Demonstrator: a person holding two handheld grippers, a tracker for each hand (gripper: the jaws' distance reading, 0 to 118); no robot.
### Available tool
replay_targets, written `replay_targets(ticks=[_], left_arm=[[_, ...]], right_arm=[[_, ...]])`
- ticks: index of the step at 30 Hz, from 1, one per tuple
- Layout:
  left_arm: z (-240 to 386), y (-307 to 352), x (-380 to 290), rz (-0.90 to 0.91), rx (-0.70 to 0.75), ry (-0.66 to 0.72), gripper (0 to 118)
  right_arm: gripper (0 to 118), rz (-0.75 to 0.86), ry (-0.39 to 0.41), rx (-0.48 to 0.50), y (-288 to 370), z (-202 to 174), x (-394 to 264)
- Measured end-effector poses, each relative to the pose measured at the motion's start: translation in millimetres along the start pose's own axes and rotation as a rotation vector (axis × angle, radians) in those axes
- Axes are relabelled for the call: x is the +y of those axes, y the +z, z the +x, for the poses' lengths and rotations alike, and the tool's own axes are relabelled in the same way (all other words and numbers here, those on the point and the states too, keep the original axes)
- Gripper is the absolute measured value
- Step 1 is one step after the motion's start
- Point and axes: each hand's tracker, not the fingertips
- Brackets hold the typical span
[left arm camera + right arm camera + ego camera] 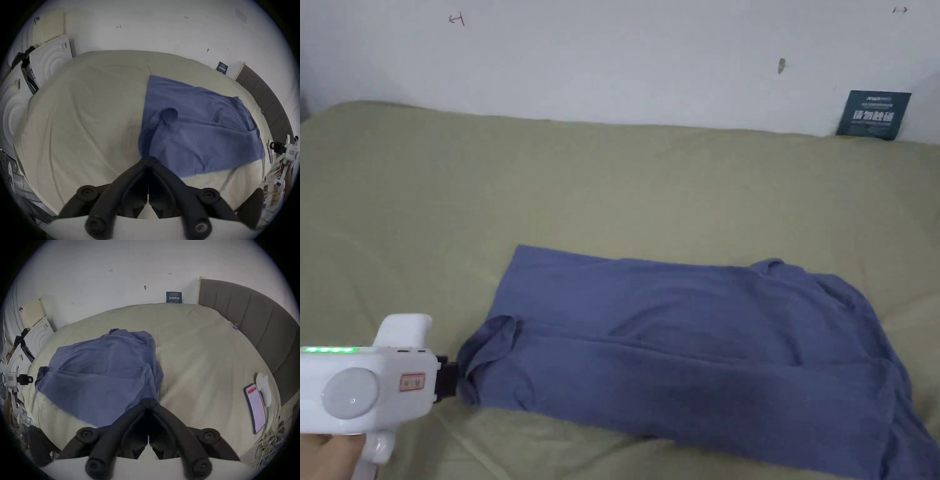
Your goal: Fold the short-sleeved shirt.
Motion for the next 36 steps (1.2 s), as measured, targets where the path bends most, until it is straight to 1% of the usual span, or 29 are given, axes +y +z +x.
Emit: replay_targets(ticks=[1,2,3,5,6,8,9,10,11,12,13,14,15,16,17,20,21,22,23,24,25,26,27,29,34,36], left_arm=[[1.1,0.3,-3.7,0.005,0.000,0.000,42],[2.7,-0.6,-6.4,0.006,0.003,0.005,103],[3.3,-3.4,-6.7,0.007,0.000,0.006,118],[7.6,-17.6,-5.3,-0.059,-0.032,-0.017,117],[15.2,-18.7,-3.8,-0.036,-0.018,-0.013,117],[23.9,-31.1,-0.6,-0.054,0.005,-0.024,117],[27.4,-35.4,0.9,-0.053,0.021,-0.027,115],[20.6,-44.8,0.3,-0.056,0.036,-0.033,107],[21.6,-46.6,0.6,-0.046,0.056,-0.040,79],[22.4,-48.8,1.7,-0.052,0.060,-0.048,41],[22.2,-52.1,1.3,-0.073,0.026,-0.048,6],[25.0,-48.7,3.0,-0.071,-0.032,-0.020,7],[28.3,-48.9,3.2,-0.080,0.012,-0.047,7],[30.7,-48.8,2.6,-0.069,0.038,-0.113,7],[30.4,-49.8,3.1,-0.069,0.036,-0.105,7],[22.8,-50.8,5.3,-0.072,0.018,-0.051,7],[21.2,-50.7,5.4,-0.071,0.015,-0.040,7],[25.3,-46.3,5.4,-0.068,0.019,-0.038,7],[26.1,-45.7,5.2,-0.069,0.018,-0.038,7],[28.0,-44.6,5.2,-0.071,0.021,-0.047,7],[29.8,-43.6,4.8,-0.071,0.025,-0.057,7],[28.6,-43.5,6.4,-0.074,0.024,-0.057,7],[29.2,-42.5,6.7,-0.075,0.025,-0.058,7],[29.7,-37.4,6.9,-0.070,0.031,-0.071,7],[22.2,-10.1,-3.7,-0.029,0.033,-0.067,7],[19.9,4.6,-13.4,-0.018,0.043,-0.079,7]], right_arm=[[2,-0.005,0.005,-0.003,0.7,-2.1,-4.1],[2,-0.017,0.016,0.005,0.7,-3.1,-7.0],[2,-0.025,0.018,0.009,0.2,-3.9,-9.3],[2,-0.035,0.017,0.016,-2.2,-5.8,-12.3],[2,-0.038,0.018,0.016,-3.1,-6.5,-13.8],[2,-0.041,0.015,0.016,-6.3,-6.5,-15.3],[2,-0.046,0.011,0.022,-7.5,-5.3,-15.9],[2,-0.050,0.010,0.022,-8.8,-4.4,-17.4],[2,-0.053,0.011,0.017,-9.9,-3.2,-18.9],[2,-0.058,0.013,0.015,-11.3,-2.4,-17.7],[4,-0.072,0.012,0.027,-11.0,0.4,-18.0],[32,-0.091,0.008,0.042,-9.9,1.6,-18.1],[70,-0.093,0.016,0.037,-10.1,1.9,-18.5],[91,-0.114,0.025,0.055,-20.9,9.2,-18.4],[96,-0.129,0.019,0.075,-25.7,11.2,-19.8],[96,-0.162,-0.006,0.053,-47.9,14.5,-22.1],[93,-0.173,-0.020,0.046,-54.7,16.5,-23.6],[78,-0.189,-0.042,0.043,-59.3,19.7,-25.4],[22,-0.182,-0.050,0.058,-60.5,21.0,-26.1],[10,-0.168,-0.043,0.047,-60.3,18.5,-27.4],[10,-0.132,-0.004,0.022,-58.2,18.6,-27.8],[10,-0.145,-0.017,0.045,-52.3,14.5,-29.8],[10,-0.146,-0.010,0.048,-49.1,14.6,-29.3],[10,-0.131,0.029,0.041,-36.7,9.9,-27.3],[10,-0.093,-0.003,0.065,0.6,9.5,-27.3],[10,-0.096,0.025,0.069,14.6,6.0,-34.5]])
